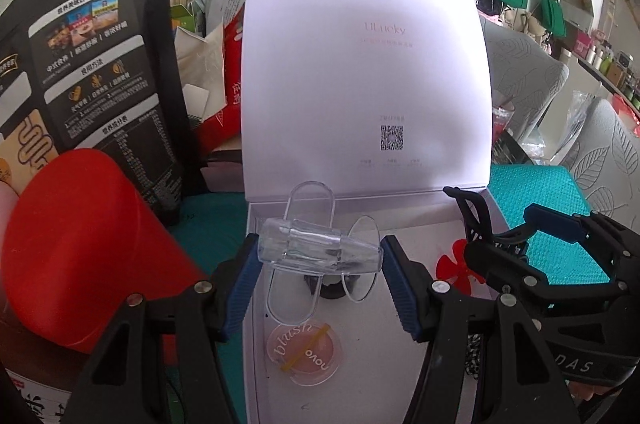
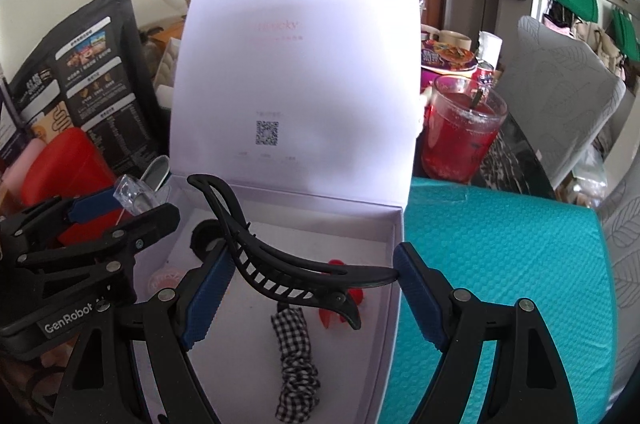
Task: Organize rigid objects
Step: 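Open the right tool to drop the black clip in the box while the left tool releases the holder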
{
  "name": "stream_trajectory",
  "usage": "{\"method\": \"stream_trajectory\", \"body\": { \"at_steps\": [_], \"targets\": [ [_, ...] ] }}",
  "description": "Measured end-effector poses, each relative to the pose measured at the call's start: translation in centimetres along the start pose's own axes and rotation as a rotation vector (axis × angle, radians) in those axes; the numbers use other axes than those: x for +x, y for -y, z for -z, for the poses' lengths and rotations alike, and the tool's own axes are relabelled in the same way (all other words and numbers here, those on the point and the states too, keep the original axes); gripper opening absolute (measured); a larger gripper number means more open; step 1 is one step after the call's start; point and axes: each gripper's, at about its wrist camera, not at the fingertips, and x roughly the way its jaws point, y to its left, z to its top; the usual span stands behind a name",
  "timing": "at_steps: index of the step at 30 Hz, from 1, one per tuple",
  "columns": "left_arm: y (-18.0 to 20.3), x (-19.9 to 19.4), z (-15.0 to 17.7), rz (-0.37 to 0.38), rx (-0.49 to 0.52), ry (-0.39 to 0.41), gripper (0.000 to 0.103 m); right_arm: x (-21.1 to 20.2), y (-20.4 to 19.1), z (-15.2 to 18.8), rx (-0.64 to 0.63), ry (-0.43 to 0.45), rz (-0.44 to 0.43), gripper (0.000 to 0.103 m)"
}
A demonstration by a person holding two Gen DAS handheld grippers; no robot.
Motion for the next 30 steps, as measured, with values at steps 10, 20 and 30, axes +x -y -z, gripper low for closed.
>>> {"method": "stream_trajectory", "body": {
  "at_steps": [10,20,30],
  "targets": [
    [0.3,0.5,0.4,-0.020,0.018,0.004,0.060,0.6,0.5,0.2,0.002,-0.020,0.039,0.082],
    [0.6,0.8,0.2,-0.020,0.016,-0.032,0.060,-0.3,0.9,0.2,0.016,-0.015,0.073,0.088],
    [1.2,-1.0,0.1,-0.041,0.032,0.013,0.079,-2.5,1.2,0.2,0.024,0.017,0.104,0.089]
  ]
}}
